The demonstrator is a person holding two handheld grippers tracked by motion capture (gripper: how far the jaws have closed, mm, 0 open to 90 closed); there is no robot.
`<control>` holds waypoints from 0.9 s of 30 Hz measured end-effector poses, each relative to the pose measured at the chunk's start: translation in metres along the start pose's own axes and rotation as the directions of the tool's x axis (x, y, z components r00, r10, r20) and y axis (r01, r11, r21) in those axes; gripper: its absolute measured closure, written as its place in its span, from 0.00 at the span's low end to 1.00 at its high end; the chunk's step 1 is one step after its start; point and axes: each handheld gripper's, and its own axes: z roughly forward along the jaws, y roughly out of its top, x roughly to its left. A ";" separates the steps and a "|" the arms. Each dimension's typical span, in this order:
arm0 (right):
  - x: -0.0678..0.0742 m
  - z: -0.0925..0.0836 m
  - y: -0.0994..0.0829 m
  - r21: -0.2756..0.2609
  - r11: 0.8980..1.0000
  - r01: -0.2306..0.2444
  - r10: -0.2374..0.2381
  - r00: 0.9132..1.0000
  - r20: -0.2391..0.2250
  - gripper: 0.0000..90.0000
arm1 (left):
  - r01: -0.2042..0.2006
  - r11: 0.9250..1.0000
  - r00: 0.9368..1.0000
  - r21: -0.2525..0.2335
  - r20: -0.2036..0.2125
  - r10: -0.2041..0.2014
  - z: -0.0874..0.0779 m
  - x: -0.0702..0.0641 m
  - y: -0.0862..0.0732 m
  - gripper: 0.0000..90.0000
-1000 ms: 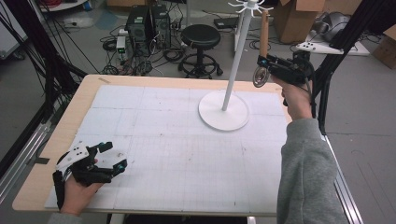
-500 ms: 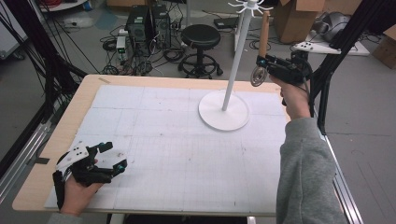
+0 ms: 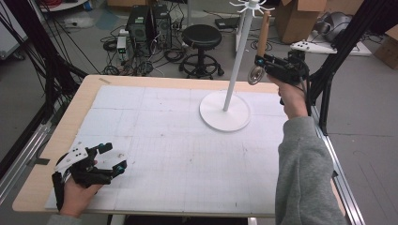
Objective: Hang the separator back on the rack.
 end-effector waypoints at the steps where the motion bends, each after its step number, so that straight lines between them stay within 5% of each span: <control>1: 0.000 0.001 0.000 -0.002 1.000 0.003 -0.003 1.000 0.000 0.77 | 0.003 1.000 1.000 -0.001 0.001 -0.003 0.000 0.000 0.000 0.02; 15: 0.012 -0.001 -0.001 -0.026 0.999 0.046 -0.046 0.999 -0.002 0.61 | -0.003 1.000 1.000 -0.001 0.003 0.003 0.000 -0.001 0.000 0.02; 27: 0.038 0.001 -0.011 -0.030 0.996 0.079 -0.081 0.994 -0.075 0.35 | 0.001 1.000 1.000 -0.003 -0.004 -0.001 -0.001 -0.002 0.000 0.02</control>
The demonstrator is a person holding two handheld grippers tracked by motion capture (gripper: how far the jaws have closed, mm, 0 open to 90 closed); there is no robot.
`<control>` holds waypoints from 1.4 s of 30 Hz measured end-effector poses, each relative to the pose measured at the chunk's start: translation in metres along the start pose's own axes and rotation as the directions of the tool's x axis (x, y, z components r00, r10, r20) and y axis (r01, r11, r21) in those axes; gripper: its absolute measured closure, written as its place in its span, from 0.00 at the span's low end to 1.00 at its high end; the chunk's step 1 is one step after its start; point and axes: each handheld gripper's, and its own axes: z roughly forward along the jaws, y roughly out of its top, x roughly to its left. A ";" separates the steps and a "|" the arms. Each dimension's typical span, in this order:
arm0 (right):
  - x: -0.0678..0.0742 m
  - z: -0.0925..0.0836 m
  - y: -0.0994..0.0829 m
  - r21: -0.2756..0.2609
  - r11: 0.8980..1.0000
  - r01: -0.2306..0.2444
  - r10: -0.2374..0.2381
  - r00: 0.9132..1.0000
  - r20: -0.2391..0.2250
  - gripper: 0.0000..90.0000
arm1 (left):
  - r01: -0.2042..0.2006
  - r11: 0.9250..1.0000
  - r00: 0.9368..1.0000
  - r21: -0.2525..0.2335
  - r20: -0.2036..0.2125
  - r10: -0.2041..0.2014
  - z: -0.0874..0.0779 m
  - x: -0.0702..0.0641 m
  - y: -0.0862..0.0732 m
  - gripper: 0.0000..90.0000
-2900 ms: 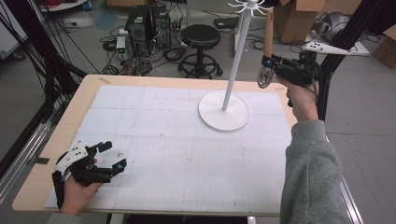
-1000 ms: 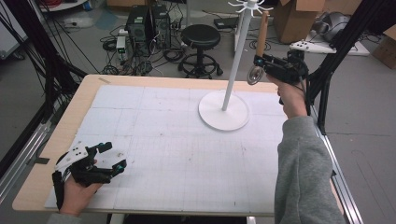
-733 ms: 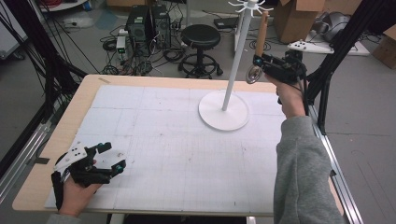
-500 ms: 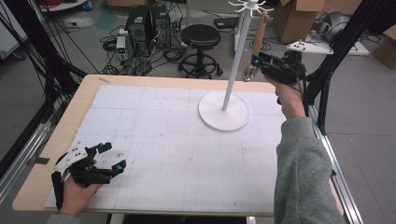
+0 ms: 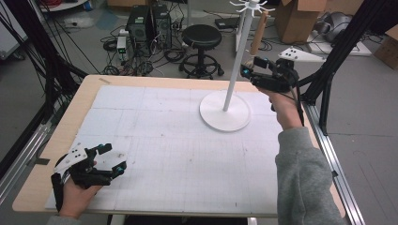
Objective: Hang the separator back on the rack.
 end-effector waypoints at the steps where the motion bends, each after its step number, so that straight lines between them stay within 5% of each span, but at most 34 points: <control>1: 0.002 0.001 -0.002 0.000 1.000 -0.005 0.005 1.000 -0.009 0.31 | -0.001 1.000 1.000 0.000 0.001 0.001 0.000 0.000 0.000 0.02; 13: 0.015 -0.008 -0.020 0.048 0.998 0.039 -0.034 0.995 -0.091 0.01 | -0.007 1.000 1.000 -0.013 -0.012 0.007 -0.001 -0.001 0.002 0.02; 27: 0.010 -0.021 -0.026 0.042 0.998 0.041 -0.037 0.996 -0.081 0.00 | -0.007 1.000 1.000 -0.010 -0.012 0.007 0.005 -0.001 0.003 0.02; 42: 0.013 -0.028 -0.056 0.063 0.998 0.022 -0.017 0.996 -0.086 0.01 | -0.013 1.000 1.000 -0.028 -0.005 0.013 0.009 -0.002 0.006 0.02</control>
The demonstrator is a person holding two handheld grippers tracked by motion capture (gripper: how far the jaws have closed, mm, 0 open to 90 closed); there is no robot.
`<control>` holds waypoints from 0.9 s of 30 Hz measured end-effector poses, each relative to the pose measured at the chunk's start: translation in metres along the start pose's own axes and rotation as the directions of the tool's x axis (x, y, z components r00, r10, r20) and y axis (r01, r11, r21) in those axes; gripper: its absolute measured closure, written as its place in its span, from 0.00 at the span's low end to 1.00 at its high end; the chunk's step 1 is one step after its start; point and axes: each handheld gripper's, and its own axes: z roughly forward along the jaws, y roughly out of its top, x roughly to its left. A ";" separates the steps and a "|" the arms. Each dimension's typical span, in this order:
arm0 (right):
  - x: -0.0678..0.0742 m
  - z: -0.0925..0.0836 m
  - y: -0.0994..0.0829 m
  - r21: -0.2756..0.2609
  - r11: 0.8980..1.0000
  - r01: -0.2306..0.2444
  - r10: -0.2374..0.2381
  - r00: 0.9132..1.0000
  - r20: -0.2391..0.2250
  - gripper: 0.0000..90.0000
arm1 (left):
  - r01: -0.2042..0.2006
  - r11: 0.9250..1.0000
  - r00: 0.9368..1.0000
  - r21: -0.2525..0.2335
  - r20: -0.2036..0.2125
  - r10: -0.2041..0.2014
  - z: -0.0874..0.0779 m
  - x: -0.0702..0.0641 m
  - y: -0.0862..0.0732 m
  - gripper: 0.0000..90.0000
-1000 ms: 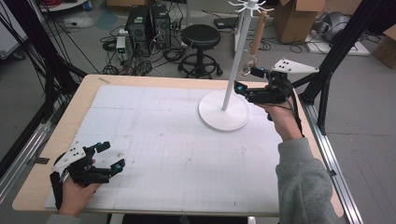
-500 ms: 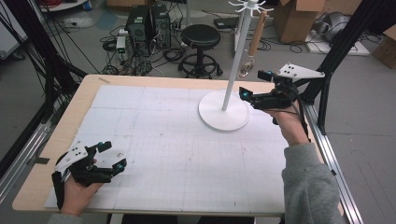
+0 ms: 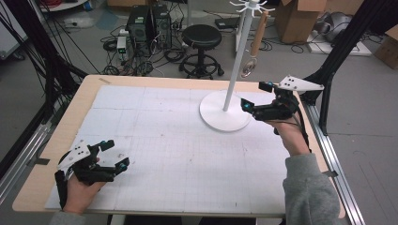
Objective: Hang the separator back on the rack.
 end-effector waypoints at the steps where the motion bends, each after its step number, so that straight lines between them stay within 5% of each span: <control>1: 0.000 -0.001 -0.004 0.000 1.000 -0.005 0.005 1.000 -0.002 0.01 | -0.001 1.000 1.000 0.002 0.002 0.001 0.000 0.000 0.000 0.02; 27: -0.007 0.001 -0.087 0.047 0.992 -0.117 0.117 0.993 0.004 0.01 | 0.004 1.000 1.000 0.008 0.006 -0.004 0.002 0.000 0.000 0.02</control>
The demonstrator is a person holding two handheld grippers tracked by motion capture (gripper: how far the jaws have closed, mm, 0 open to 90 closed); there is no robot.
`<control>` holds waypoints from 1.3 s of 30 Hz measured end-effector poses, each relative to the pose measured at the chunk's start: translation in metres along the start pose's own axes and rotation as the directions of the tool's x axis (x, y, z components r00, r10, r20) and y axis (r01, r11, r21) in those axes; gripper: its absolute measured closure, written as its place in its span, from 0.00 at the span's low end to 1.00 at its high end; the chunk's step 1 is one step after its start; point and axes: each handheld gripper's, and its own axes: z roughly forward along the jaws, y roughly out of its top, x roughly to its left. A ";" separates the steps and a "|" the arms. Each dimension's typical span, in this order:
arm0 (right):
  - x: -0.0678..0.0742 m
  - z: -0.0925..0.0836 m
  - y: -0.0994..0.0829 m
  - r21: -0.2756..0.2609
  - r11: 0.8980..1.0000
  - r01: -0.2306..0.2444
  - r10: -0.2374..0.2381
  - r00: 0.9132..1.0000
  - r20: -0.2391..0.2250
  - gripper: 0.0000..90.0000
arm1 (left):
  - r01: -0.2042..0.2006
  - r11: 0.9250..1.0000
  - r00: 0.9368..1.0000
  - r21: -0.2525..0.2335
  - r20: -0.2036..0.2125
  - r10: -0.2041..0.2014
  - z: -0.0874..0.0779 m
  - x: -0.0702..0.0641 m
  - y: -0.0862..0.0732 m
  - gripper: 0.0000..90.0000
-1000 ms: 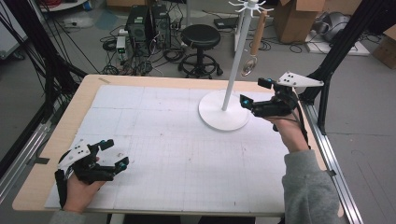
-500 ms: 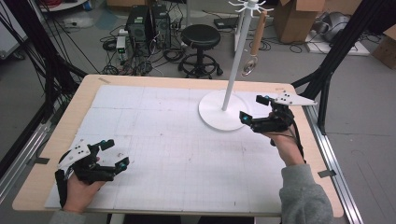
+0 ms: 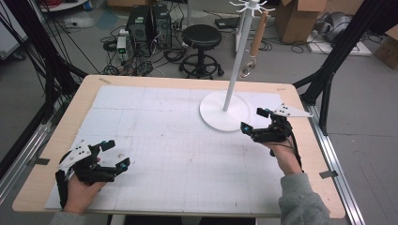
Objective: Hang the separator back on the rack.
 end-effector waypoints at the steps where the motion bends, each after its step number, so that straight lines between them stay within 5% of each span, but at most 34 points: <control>1: 0.000 0.000 -0.002 -0.001 1.000 0.000 0.000 1.000 -0.002 0.01 | -0.001 1.000 1.000 0.000 -0.003 0.001 0.000 0.000 0.000 0.02; 8: 0.003 -0.001 -0.012 0.006 1.000 0.003 -0.002 1.000 -0.005 0.01 | -0.002 1.000 1.000 0.000 -0.002 0.002 0.000 0.001 0.000 0.02; 25: 0.021 -0.022 -0.036 -0.077 0.995 0.068 -0.071 0.997 -0.034 0.01 | -0.006 1.000 1.000 -0.024 0.004 0.006 -0.001 0.001 0.002 0.02; 39: 0.023 -0.045 -0.060 -0.101 0.992 0.080 -0.080 0.997 0.006 0.01 | -0.005 0.999 1.000 -0.047 0.007 0.005 -0.001 0.001 0.003 0.02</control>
